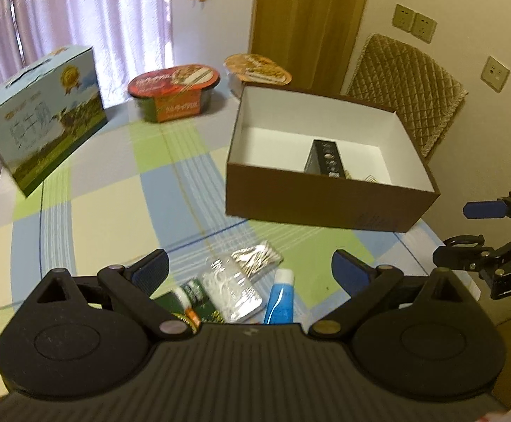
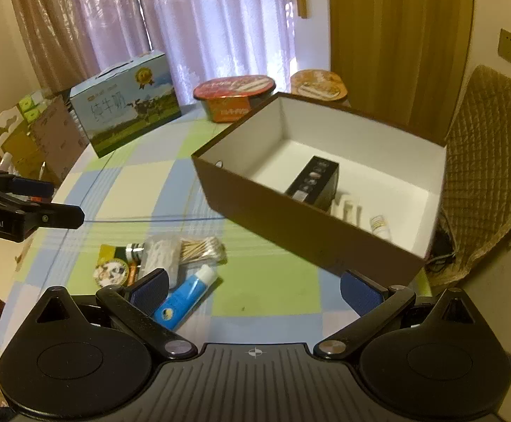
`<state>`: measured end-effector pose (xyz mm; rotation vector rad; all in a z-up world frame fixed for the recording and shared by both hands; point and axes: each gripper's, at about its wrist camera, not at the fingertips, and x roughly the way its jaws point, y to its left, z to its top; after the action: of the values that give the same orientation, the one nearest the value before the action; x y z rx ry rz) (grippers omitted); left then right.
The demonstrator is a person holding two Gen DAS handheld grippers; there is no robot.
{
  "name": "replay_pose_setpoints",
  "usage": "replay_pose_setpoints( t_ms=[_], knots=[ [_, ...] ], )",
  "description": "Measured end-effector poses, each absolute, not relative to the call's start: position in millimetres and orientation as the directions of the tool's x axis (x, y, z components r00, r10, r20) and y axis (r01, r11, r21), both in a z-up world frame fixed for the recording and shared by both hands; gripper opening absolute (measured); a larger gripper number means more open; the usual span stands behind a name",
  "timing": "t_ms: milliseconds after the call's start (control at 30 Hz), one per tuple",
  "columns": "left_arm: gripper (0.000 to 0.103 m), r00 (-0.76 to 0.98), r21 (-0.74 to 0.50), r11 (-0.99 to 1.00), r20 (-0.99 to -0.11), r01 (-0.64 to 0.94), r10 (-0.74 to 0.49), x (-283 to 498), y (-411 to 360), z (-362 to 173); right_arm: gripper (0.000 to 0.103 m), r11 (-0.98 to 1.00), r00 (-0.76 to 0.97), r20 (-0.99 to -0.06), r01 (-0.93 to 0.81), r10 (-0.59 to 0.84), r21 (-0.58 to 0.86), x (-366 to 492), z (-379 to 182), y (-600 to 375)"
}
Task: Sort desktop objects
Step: 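Withdraw both tools from the cardboard box toward the remaining items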
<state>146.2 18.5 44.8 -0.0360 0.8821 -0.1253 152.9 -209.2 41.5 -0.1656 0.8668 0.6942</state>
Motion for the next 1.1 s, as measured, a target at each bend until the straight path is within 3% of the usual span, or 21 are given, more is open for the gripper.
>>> replay_pose_setpoints(
  t_ms=[1100],
  knots=[
    [0.097,0.549,-0.005,0.985,-0.831,-0.171,0.091,78.4,72.2,-7.5,0.101,0.695,0.319,-0.785,-0.694,0.53,0.187,119.5,-21.8,-158.4]
  ],
)
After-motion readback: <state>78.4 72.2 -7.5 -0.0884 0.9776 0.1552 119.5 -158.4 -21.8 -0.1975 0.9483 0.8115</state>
